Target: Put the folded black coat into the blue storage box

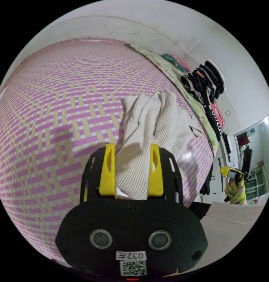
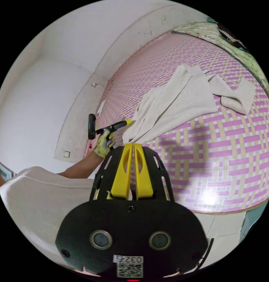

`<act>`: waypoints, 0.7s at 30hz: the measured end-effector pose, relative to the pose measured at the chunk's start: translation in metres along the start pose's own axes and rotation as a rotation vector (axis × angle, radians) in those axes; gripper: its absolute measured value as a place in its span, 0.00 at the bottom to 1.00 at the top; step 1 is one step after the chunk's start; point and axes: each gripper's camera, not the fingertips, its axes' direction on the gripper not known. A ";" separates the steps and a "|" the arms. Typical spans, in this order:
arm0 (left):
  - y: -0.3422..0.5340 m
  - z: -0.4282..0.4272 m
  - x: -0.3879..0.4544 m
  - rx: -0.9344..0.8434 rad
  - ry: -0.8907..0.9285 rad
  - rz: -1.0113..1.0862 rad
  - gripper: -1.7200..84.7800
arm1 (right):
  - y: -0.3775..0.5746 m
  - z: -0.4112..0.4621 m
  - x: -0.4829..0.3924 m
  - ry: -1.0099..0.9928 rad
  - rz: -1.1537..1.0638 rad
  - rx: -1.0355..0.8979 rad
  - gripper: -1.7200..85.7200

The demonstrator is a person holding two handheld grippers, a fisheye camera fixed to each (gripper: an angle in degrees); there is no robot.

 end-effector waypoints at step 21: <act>-0.018 0.013 0.153 -0.080 -0.039 0.103 0.01 | 0.017 -0.120 0.057 -0.074 0.043 0.090 0.01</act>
